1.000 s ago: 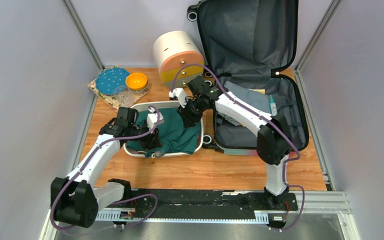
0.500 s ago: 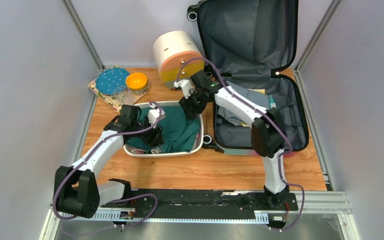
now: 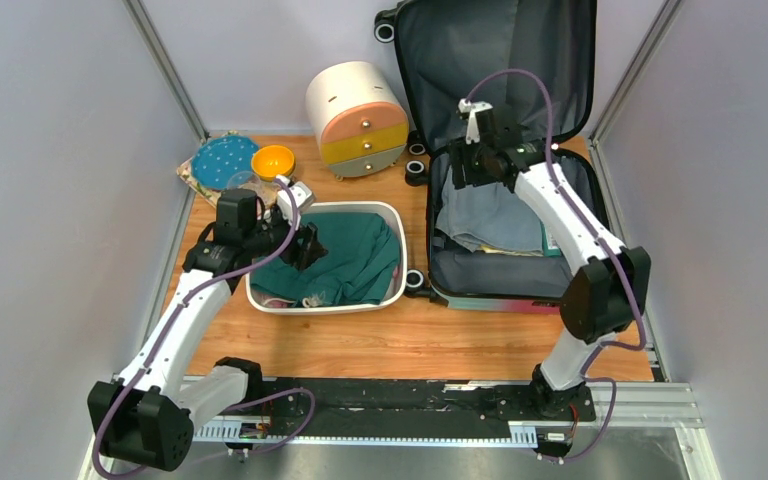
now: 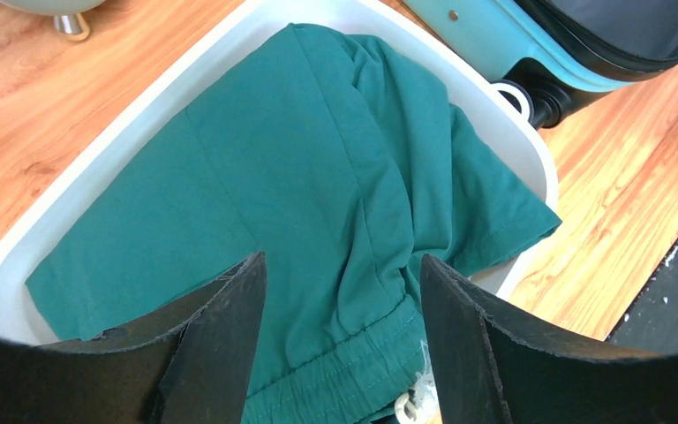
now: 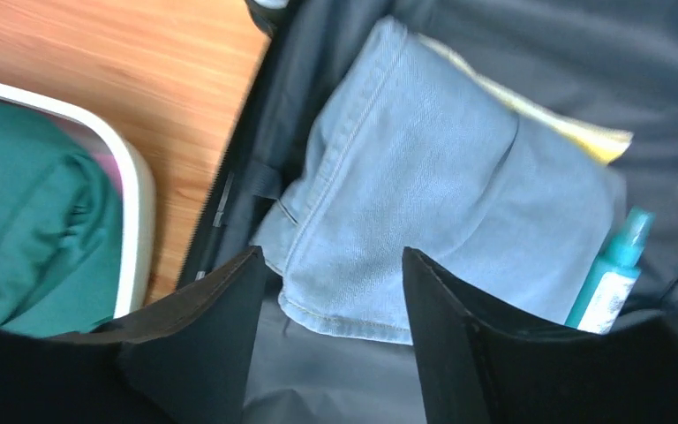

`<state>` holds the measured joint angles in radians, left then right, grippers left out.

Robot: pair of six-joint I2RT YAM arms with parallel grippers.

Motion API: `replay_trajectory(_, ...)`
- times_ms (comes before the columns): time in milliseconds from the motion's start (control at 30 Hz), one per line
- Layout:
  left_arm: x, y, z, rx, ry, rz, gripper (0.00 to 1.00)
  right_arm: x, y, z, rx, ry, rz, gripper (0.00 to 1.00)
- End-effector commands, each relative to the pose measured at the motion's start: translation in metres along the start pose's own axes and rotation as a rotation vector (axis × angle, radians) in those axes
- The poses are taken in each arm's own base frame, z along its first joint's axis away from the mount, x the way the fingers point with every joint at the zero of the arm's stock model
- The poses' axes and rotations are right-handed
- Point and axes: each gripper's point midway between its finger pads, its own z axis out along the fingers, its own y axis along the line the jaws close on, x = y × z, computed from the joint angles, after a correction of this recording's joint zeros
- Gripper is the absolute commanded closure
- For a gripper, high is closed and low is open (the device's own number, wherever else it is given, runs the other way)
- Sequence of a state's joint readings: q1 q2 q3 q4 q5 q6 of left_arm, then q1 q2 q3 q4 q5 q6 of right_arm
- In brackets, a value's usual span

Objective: Open, take out, and arrange the luggage

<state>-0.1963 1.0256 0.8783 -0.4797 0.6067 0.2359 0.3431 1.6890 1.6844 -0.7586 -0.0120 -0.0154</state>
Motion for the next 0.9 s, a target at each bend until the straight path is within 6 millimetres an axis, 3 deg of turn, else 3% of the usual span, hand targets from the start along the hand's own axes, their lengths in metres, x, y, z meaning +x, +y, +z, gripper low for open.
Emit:
replay_trajectory(0, -0.019, 0.006, -0.006, -0.056, -0.060, -0.005, 0.28, 0.036, -0.011, 0.028, 0.148, 0.111, 0.150, 0.32)
replay_trajectory(33, -0.021, 0.007, -0.007, -0.064, -0.072, 0.001, 0.28, 0.040, -0.011, 0.034, 0.152, 0.122, 0.160, 0.29)
replay_trajectory(233, -0.020, 0.006, -0.007, -0.068, -0.089, -0.009, 0.27, 0.059, -0.013, 0.069, 0.207, 0.164, 0.210, 0.28)
replay_trajectory(533, -0.010, 0.008, -0.004, -0.080, -0.062, -0.023, 0.27, 0.081, 0.003, 0.115, 0.184, 0.218, 0.211, 0.27)
replay_trajectory(700, -0.005, 0.007, -0.004, -0.074, -0.054, -0.024, 0.27, 0.081, 0.009, 0.124, 0.179, 0.206, 0.237, 0.27)
replay_trajectory(867, -0.002, 0.006, -0.003, -0.067, -0.054, -0.025, 0.27, 0.069, 0.010, 0.117, 0.184, 0.167, 0.275, 0.23)
